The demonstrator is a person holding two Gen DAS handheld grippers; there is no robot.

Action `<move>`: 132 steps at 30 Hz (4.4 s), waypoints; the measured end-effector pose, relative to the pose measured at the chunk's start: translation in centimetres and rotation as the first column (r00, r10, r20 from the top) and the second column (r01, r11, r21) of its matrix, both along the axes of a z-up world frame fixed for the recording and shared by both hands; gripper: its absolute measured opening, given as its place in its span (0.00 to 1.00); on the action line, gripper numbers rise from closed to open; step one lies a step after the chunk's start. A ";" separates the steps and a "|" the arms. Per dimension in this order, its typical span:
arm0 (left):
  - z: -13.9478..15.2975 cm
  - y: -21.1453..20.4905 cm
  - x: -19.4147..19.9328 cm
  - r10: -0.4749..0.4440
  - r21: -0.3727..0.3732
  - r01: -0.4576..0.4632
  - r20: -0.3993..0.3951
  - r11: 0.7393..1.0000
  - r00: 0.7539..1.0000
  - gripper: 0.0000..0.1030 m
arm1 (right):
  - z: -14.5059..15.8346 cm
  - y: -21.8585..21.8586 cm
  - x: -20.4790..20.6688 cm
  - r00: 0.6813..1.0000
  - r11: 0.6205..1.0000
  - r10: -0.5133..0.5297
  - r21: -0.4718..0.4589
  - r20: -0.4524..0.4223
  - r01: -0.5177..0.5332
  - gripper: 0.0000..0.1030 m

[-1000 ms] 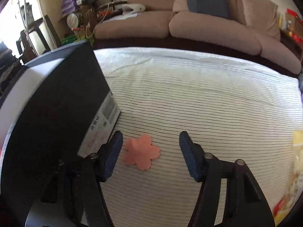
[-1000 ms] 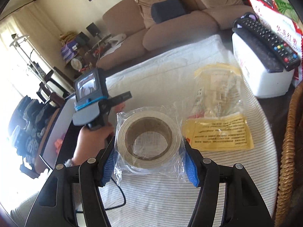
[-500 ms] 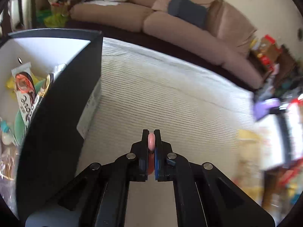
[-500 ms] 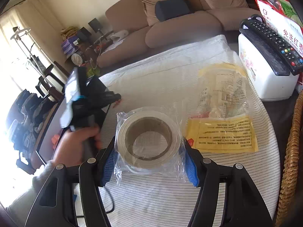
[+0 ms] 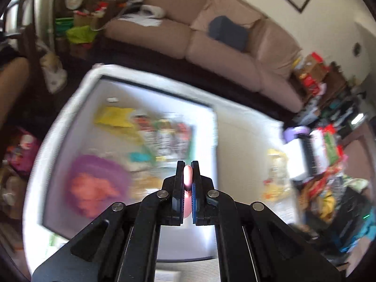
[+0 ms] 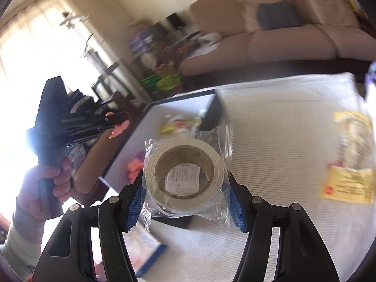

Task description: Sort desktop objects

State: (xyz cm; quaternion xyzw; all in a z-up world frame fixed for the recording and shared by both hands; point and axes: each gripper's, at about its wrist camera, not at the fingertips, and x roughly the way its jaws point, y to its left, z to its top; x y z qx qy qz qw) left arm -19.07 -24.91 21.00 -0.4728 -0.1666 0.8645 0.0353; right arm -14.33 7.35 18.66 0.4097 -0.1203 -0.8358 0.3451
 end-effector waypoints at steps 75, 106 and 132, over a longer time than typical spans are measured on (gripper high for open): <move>3.6 4.9 21.9 -0.160 0.081 0.174 -0.156 0.981 0.975 0.57 | 3.3 -5.8 11.3 0.998 0.978 0.058 0.200 0.005 -0.058 0.75; -6.7 24.2 24.3 -0.212 -0.205 0.182 -0.134 0.962 0.968 1.00 | -3.8 12.4 18.6 0.950 0.919 -0.305 0.239 -0.072 0.314 1.00; -14.2 27.5 16.6 -0.247 -0.163 0.239 -0.030 0.957 0.968 1.00 | -10.3 16.6 11.9 0.909 0.849 -0.415 0.339 -0.044 0.405 1.00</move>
